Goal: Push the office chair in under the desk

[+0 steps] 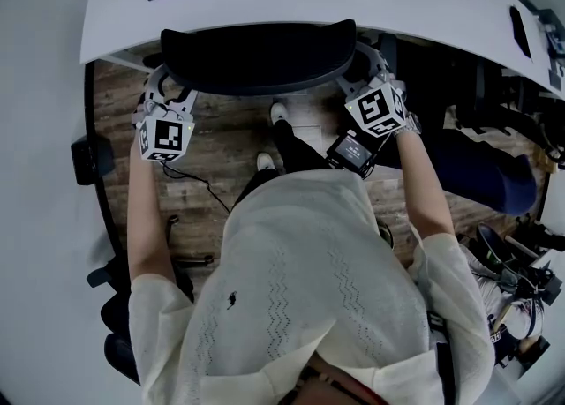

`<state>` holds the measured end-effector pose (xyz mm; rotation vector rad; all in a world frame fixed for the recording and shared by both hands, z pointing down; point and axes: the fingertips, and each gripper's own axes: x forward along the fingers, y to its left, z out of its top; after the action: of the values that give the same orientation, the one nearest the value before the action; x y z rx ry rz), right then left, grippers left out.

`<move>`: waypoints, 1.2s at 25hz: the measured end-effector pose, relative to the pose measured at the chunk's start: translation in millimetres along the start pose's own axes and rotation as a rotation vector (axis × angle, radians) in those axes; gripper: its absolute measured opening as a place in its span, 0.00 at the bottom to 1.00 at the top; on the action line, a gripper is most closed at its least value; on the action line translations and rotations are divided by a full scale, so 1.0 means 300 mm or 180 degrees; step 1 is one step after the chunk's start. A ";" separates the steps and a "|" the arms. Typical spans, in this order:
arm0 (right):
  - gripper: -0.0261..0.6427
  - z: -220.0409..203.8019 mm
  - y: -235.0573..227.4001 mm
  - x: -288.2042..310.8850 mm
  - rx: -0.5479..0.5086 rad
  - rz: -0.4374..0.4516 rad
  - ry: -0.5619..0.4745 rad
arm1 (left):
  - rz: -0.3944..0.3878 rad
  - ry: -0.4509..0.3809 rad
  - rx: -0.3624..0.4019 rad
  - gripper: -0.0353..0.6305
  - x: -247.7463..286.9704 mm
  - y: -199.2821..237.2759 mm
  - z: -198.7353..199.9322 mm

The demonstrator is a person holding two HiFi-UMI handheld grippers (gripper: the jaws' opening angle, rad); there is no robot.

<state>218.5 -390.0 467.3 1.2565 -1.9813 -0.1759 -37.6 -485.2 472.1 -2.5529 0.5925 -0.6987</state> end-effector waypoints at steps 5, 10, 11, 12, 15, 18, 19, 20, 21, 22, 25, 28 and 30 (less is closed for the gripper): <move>0.32 0.015 -0.008 0.016 -0.0016 0.0033 -0.0031 | 0.0006 0.0007 -0.0012 0.35 0.013 0.028 -0.008; 0.32 0.029 -0.010 0.020 0.0020 -0.0004 -0.0047 | -0.0007 -0.0029 -0.0003 0.36 0.015 0.040 -0.015; 0.32 0.029 -0.008 0.021 0.0019 -0.0003 -0.0043 | -0.0007 -0.0039 -0.0004 0.36 0.013 0.040 -0.017; 0.32 0.030 -0.006 0.023 0.0016 -0.0002 -0.0043 | -0.0008 -0.0045 -0.0002 0.36 0.011 0.042 -0.020; 0.32 0.040 -0.006 0.026 0.0028 -0.0027 -0.0049 | -0.0027 -0.0052 0.0013 0.36 0.010 0.050 -0.023; 0.32 0.047 0.001 0.034 0.0025 -0.0062 -0.0055 | -0.0037 -0.0068 0.0022 0.36 0.010 0.064 -0.033; 0.32 0.052 0.004 0.040 0.0018 -0.0068 -0.0061 | -0.0037 -0.0070 0.0019 0.36 0.009 0.071 -0.039; 0.32 0.058 0.006 0.045 0.0016 -0.0074 -0.0068 | -0.0039 -0.0067 0.0015 0.36 0.010 0.078 -0.044; 0.32 0.063 0.006 0.050 0.0017 -0.0080 -0.0073 | -0.0042 -0.0060 0.0010 0.36 0.012 0.085 -0.049; 0.32 0.067 0.005 0.054 0.0016 -0.0086 -0.0077 | -0.0049 -0.0051 0.0006 0.36 0.015 0.092 -0.053; 0.31 0.070 0.010 0.066 -0.0008 -0.0090 -0.0074 | -0.0079 -0.0039 0.0004 0.36 0.019 0.108 -0.060; 0.31 0.077 0.013 0.067 0.0002 -0.0077 -0.0068 | -0.0091 -0.0061 0.0008 0.36 0.013 0.110 -0.063; 0.31 0.083 0.011 0.069 0.0006 -0.0081 -0.0060 | -0.0084 -0.0076 0.0007 0.36 0.012 0.112 -0.066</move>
<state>195.1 -412.0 462.6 1.2861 -1.9827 -0.1990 -55.4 -520.2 472.2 -2.5678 0.5508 -0.6764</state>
